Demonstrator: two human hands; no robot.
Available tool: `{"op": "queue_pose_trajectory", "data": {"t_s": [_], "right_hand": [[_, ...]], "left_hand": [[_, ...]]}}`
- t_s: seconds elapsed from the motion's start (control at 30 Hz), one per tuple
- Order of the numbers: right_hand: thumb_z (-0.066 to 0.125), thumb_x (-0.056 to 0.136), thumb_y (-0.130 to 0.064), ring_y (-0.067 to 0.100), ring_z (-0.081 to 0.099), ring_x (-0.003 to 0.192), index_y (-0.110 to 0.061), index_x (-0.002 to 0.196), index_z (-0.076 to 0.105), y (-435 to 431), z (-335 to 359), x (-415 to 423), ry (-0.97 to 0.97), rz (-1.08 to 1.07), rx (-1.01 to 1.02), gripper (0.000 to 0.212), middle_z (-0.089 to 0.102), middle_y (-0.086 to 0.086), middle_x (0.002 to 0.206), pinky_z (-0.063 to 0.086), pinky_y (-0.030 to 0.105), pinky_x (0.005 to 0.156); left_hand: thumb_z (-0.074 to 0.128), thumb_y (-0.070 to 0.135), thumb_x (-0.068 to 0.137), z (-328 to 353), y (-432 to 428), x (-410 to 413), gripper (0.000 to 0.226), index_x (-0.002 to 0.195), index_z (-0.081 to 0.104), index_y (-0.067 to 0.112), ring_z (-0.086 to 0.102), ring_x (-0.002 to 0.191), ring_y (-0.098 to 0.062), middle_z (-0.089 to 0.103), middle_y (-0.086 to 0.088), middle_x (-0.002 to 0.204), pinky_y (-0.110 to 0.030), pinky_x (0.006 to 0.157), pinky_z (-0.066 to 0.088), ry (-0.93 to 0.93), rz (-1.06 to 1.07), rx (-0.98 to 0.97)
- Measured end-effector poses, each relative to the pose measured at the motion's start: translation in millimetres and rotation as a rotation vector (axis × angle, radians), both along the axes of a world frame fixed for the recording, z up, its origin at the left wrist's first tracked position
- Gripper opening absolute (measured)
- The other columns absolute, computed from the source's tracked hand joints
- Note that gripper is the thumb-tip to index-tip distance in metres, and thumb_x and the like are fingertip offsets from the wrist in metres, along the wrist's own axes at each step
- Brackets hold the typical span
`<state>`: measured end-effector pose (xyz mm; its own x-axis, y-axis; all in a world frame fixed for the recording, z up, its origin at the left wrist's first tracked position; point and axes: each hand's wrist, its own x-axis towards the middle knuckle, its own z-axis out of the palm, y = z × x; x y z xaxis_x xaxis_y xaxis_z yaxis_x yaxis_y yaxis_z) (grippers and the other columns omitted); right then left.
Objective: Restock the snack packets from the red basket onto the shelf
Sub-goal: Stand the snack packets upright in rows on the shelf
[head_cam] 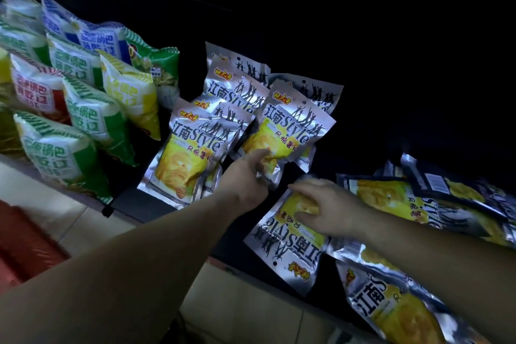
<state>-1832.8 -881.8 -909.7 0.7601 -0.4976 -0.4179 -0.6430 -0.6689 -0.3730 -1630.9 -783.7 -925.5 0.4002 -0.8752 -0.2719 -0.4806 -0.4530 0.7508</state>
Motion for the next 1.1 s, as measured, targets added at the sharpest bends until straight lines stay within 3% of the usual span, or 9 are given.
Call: {"op": "queue_pose_trajectory", "data": {"t_s": [0.1,0.2,0.3,0.47,0.73,0.83,0.93,1.0,1.1], "right_hand": [[0.063,0.093,-0.055,0.014,0.040,0.143,-0.043,0.154,0.038,1,2,-3,0.037,-0.057,0.066,0.067,0.037,-0.013,0.158,0.040,0.035,0.112],[0.060,0.097,-0.051,0.015,0.043,0.143,-0.053,0.154,0.031,2,8,-6,-0.003,-0.113,0.151,0.063,0.034,-0.014,0.162,0.042,0.038,0.112],[0.060,0.099,-0.047,0.016,0.039,0.146,-0.054,0.154,0.028,3,13,-3,-0.040,-0.122,0.154,0.064,0.029,-0.014,0.164,0.040,0.037,0.114],[0.063,0.099,-0.039,0.014,0.038,0.146,-0.045,0.155,0.036,3,20,3,-0.056,-0.131,0.178,0.063,0.035,-0.010,0.162,0.037,0.033,0.115],[0.071,0.094,-0.031,0.014,0.041,0.142,-0.030,0.153,0.044,10,69,17,-0.075,-0.091,0.065,0.065,0.043,-0.006,0.154,0.032,0.018,0.107],[0.077,0.091,-0.025,0.011,0.058,0.118,-0.026,0.133,0.061,13,87,38,-0.192,-0.246,0.148,0.046,0.061,-0.007,0.123,0.044,0.022,0.092],[0.077,0.091,-0.024,0.016,0.057,0.078,-0.014,0.093,0.066,14,90,49,-0.268,-0.363,0.166,0.015,0.057,-0.004,0.080,0.044,0.029,0.068],[0.074,0.093,-0.024,0.020,0.063,0.078,-0.014,0.092,0.069,16,82,49,-0.341,-0.528,0.222,0.011,0.066,-0.001,0.083,0.051,0.033,0.071],[0.070,0.096,-0.026,0.030,0.070,0.093,-0.018,0.104,0.068,21,69,52,-0.439,-0.809,0.324,0.011,0.072,0.008,0.104,0.060,0.048,0.083]], "left_hand": [[0.064,0.034,0.088,-5,24,-17,0.042,0.130,0.057,0.032,0.068,0.097,-0.021,0.068,0.004,0.118,-0.034,0.077,0.059,-0.132,0.019,0.140],[0.076,0.074,0.064,-14,51,-41,0.080,0.119,0.049,0.024,0.062,0.105,-0.025,0.061,-0.001,0.115,-0.038,0.080,0.055,-0.153,-0.098,0.472],[0.082,0.056,0.069,-27,65,-66,0.071,0.118,0.041,0.025,0.058,0.109,-0.027,0.059,-0.002,0.116,-0.041,0.085,0.053,-0.287,-0.176,0.544],[0.067,0.019,0.086,-28,64,-66,0.033,0.115,0.051,0.022,0.063,0.096,-0.023,0.065,-0.003,0.114,-0.034,0.079,0.054,-0.067,-0.088,0.477],[0.062,-0.003,0.087,70,31,-5,0.032,0.110,0.065,0.019,0.061,0.075,-0.010,0.063,0.007,0.084,-0.013,0.062,0.047,0.157,-0.189,0.072],[0.058,-0.008,0.087,107,16,6,0.039,0.101,0.062,0.028,0.069,0.083,-0.018,0.068,0.006,0.085,-0.025,0.070,0.057,0.232,-0.143,-0.086],[0.065,0.003,0.091,122,13,13,0.028,0.105,0.061,0.027,0.072,0.079,-0.022,0.070,0.008,0.082,-0.044,0.079,0.063,0.275,-0.050,-0.169],[0.076,0.026,0.086,121,18,22,0.030,0.112,0.062,0.027,0.072,0.086,-0.028,0.069,0.004,0.098,-0.052,0.079,0.062,0.211,0.032,-0.197],[0.075,0.043,0.085,110,32,38,0.062,0.140,0.052,0.023,0.054,0.125,-0.030,0.052,-0.004,0.139,-0.044,0.101,0.051,-0.307,0.092,-0.118]]}}
